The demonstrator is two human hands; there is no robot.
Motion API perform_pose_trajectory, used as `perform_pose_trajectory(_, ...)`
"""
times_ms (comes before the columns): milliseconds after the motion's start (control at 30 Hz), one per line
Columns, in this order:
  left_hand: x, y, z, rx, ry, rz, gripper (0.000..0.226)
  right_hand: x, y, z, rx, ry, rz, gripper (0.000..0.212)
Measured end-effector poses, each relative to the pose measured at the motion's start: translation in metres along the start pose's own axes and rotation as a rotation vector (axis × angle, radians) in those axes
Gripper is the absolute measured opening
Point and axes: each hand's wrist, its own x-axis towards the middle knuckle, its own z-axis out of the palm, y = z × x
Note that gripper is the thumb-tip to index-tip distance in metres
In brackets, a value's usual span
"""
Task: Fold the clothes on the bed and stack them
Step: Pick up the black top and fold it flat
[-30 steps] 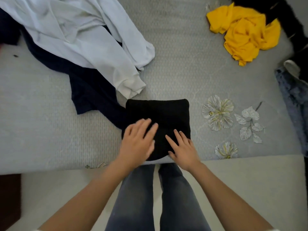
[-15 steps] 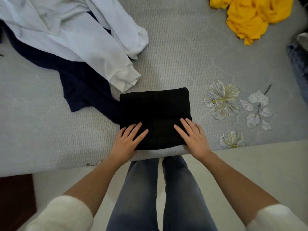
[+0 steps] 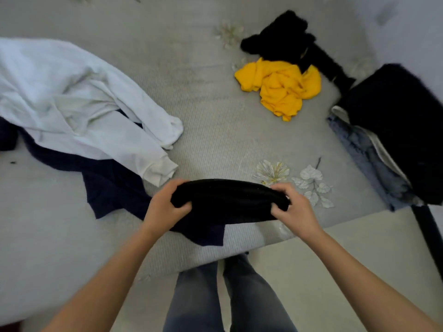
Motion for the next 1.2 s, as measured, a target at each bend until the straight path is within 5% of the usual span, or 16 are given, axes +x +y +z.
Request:
perform_pose_trajectory(167, 0.011, 0.075, 0.007, -0.059, -0.065, 0.096, 0.041, -0.021, -0.018, -0.065, -0.007, 0.139, -0.007, 0.027)
perform_pose_trajectory(267, 0.019, 0.120, 0.019, -0.065, -0.070, 0.187, 0.035, -0.032, -0.015, -0.108, -0.022, 0.209, -0.032, 0.048)
perform_pose_trajectory(433, 0.035, 0.204, 0.053, 0.020, -0.080, 0.319, 0.040, -0.049, -0.001, -0.189, -0.046, 0.283, -0.088, 0.030)
perform_pose_trajectory(600, 0.047, 0.277, 0.110, 0.099, -0.032, 0.408, 0.042, -0.061, 0.031, -0.277, -0.022, 0.340, -0.218, 0.037)
perform_pose_trajectory(867, 0.056, 0.344, 0.195, 0.070, 0.031, 0.375, 0.048, -0.050, 0.090, -0.382, 0.011, 0.297, -0.266, 0.044)
perform_pose_trajectory(1200, 0.144, 0.373, 0.202, 0.119, 0.036, 0.331, 0.046, 0.035, 0.101, -0.409, 0.029, 0.233, -0.228, 0.029)
